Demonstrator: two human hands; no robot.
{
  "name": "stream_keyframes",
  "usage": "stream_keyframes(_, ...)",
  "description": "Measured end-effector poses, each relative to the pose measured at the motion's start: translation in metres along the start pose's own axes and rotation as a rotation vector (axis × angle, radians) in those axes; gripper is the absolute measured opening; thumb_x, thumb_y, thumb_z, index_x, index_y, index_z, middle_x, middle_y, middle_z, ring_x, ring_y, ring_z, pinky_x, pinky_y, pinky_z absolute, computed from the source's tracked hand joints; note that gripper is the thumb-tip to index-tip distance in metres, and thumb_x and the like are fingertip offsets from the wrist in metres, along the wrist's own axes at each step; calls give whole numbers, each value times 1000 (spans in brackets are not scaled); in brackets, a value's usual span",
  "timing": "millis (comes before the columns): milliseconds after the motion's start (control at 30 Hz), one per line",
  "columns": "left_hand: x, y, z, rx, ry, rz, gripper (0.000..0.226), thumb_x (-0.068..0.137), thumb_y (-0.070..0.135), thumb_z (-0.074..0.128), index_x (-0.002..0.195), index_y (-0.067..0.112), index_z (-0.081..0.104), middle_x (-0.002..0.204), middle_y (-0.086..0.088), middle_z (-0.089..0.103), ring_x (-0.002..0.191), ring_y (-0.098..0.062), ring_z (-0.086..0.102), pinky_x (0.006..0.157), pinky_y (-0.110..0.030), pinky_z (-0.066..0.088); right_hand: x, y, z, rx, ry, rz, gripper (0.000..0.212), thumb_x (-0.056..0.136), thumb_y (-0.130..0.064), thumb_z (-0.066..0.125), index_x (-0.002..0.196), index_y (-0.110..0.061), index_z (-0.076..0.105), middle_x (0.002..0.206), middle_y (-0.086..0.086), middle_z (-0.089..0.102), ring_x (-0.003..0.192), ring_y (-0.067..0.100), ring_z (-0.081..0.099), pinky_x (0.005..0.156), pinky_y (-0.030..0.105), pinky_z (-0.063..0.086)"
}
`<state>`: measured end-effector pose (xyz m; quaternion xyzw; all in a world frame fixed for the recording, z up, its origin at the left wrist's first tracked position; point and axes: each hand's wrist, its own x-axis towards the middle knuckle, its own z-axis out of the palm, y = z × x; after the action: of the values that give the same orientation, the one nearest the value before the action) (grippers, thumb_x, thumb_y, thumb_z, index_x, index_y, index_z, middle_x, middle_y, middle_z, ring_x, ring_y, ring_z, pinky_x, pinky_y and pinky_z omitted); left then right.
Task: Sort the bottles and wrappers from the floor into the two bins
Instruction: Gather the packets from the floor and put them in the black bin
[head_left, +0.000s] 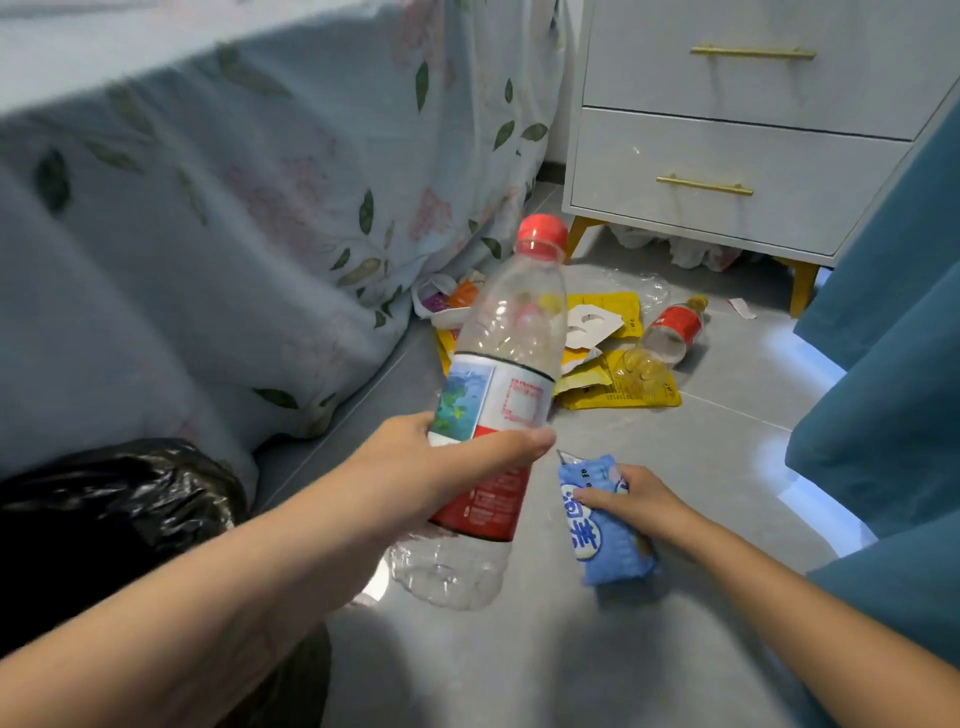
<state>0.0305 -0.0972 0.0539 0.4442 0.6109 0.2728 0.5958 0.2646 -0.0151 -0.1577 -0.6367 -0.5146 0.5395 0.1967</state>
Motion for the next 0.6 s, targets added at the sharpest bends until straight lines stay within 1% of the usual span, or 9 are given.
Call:
stream_keyframes(67, -21, 15, -22, -3, 40, 47, 52, 49, 46, 82, 93, 20, 75, 83, -3, 77, 78, -17, 74, 71, -30, 55, -17, -27, 9, 83, -6, -24, 22, 80, -14, 73, 94, 1, 67, 84, 14, 75, 78, 28, 72, 82, 46, 57)
stream_keyframes(100, -33, 21, -34, -11, 67, 70, 47, 50, 45, 80, 89, 21, 76, 81, -3, 77, 75, -17, 73, 67, -27, 56, -26, -44, 14, 116, -14, -47, 18, 81, -12, 71, 92, 2, 66, 82, 15, 75, 76, 28, 72, 78, 46, 58)
stream_keyframes(167, -60, 33, -60, -22, 131, 122, 38, 51, 45, 78, 85, 29, 77, 77, -2, 76, 70, -15, 72, 63, -27, 57, -48, -85, 21, 185, -49, -117, 9, 83, -6, 68, 88, 0, 65, 75, 12, 75, 66, 23, 72, 62, 35, 59)
stream_keyframes(233, -87, 36, -87, -35, 215, 159, 34, 52, 44, 77, 84, 34, 76, 77, -3, 76, 70, -16, 72, 66, -29, 59, -68, -131, 30, 233, -91, -200, 5, 83, -3, 67, 87, 0, 65, 73, 12, 75, 61, 21, 72, 53, 28, 57)
stream_keyframes(300, -117, 32, -113, -56, 278, 172, 33, 52, 42, 79, 84, 35, 76, 81, -4, 77, 73, -17, 73, 68, -29, 60, -87, -175, 43, 274, -162, -274, 6, 82, -3, 66, 87, 0, 65, 75, 14, 75, 61, 22, 72, 53, 29, 58)
stream_keyframes(400, -166, 14, -144, -96, 357, 181, 44, 44, 46, 80, 87, 35, 76, 89, -4, 77, 83, -18, 74, 73, -29, 59, -113, -229, 74, 265, -298, -357, 9, 82, -4, 65, 90, 0, 64, 77, 15, 75, 63, 23, 72, 53, 29, 58)
stream_keyframes(467, -203, -5, -162, -151, 421, 188, 48, 44, 47, 77, 90, 34, 75, 92, -2, 77, 86, -18, 74, 70, -26, 59, -133, -256, 100, 234, -361, -382, 10, 80, -5, 66, 89, -1, 65, 78, 14, 75, 64, 23, 72, 54, 29, 58)
stream_keyframes(533, -240, -29, -179, -225, 494, 201, 52, 44, 48, 79, 93, 32, 74, 94, 0, 77, 86, -17, 73, 64, -23, 58, -151, -275, 123, 178, -437, -398, 13, 76, -7, 68, 88, -2, 66, 82, 18, 75, 66, 25, 72, 57, 33, 60)
stream_keyframes(600, -277, -56, -192, -291, 580, 216, 63, 34, 56, 87, 92, 36, 74, 95, 0, 76, 84, -15, 73, 64, -25, 57, -170, -287, 146, 89, -517, -415, 18, 69, -14, 73, 83, -3, 68, 86, 21, 74, 69, 30, 72, 63, 39, 60)
